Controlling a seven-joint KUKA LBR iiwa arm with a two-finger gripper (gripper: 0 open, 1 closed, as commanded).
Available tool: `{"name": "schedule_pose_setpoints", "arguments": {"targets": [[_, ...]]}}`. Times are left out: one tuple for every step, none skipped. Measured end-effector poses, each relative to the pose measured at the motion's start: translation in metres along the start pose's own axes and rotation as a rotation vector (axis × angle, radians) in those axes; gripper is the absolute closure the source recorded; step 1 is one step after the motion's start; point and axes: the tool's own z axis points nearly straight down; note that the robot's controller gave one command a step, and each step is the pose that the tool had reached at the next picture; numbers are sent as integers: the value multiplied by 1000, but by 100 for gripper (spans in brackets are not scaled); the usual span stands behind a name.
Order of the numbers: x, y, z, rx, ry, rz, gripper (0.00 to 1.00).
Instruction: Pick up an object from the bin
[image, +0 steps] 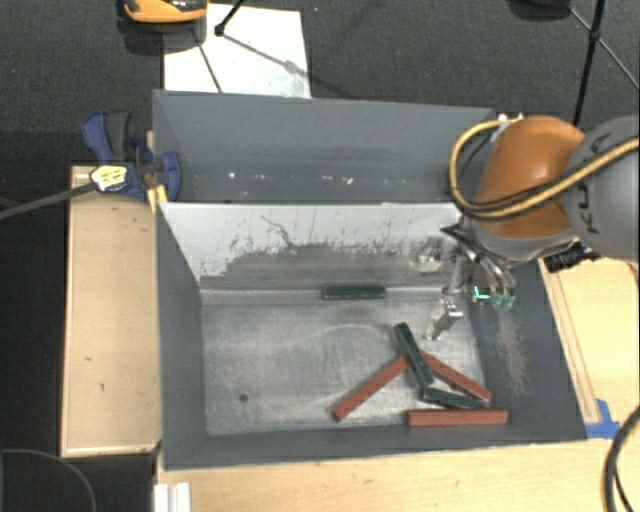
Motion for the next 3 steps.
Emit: {"name": "schedule_pose_setpoints", "arguments": {"targets": [[-2,0,-5,0,-8,-1,0],[49,48,65,0,-6,-12,100],[49,48,65,0,-6,-14,0]]}}
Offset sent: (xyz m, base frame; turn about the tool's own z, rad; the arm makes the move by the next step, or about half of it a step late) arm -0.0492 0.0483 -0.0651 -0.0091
